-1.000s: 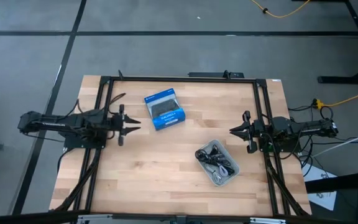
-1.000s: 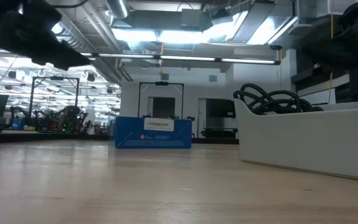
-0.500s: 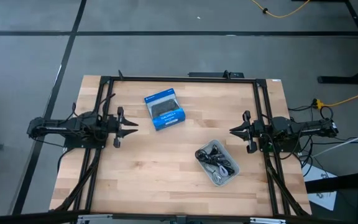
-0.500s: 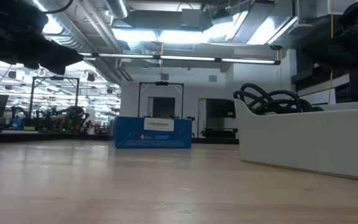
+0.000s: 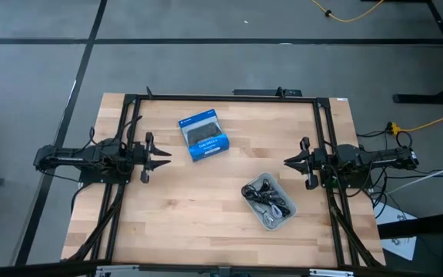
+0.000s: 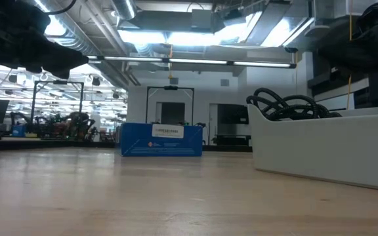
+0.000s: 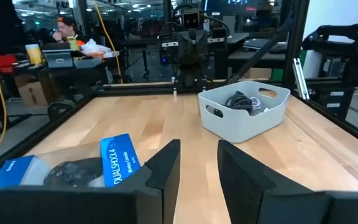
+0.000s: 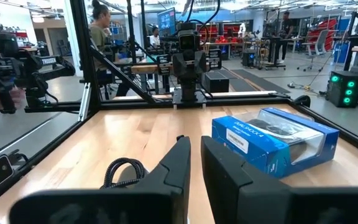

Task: Pick and place USB-C Cables
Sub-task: Return to Home Position

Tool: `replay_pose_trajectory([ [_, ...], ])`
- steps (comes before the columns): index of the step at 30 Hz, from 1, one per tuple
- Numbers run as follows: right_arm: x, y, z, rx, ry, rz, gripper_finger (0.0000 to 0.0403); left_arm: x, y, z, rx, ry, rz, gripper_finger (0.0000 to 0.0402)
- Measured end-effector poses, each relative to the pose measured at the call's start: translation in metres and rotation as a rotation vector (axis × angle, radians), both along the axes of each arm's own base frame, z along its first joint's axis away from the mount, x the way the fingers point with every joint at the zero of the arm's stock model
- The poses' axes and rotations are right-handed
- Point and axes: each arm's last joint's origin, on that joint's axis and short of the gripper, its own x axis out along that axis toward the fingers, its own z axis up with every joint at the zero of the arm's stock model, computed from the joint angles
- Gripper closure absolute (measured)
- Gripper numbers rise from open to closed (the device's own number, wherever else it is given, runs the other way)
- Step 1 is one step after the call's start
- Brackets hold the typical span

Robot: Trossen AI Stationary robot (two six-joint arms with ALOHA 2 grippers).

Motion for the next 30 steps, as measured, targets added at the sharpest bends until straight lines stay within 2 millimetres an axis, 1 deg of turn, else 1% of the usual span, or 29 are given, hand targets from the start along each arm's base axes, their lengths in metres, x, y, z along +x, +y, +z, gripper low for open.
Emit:
replay_pose_trajectory([
  [5,0.0,0.0001,0.0,0.029,0.001,0.003,0.0358,0.0,0.0001,0.0,0.003,0.0,0.004,0.0302],
  [11,0.0008,0.0017,-0.002,0.024,0.024,0.054,0.0358,0.0,0.0001,0.0,0.003,0.0,0.004,0.0302],
  [20,0.003,0.0026,-0.0053,-0.032,0.061,0.075,0.0358,0.0,0.0001,0.0,0.003,0.0,0.004,0.0302],
  [25,0.003,0.0026,-0.0053,0.047,0.067,0.073,0.0358,0.0,0.0001,0.0,0.003,0.0,0.004,0.0302],
  [30,0.003,0.0025,-0.0052,0.047,0.066,0.072,0.0358,0.0,0.0001,0.0,0.003,0.0,0.005,0.0302],
])
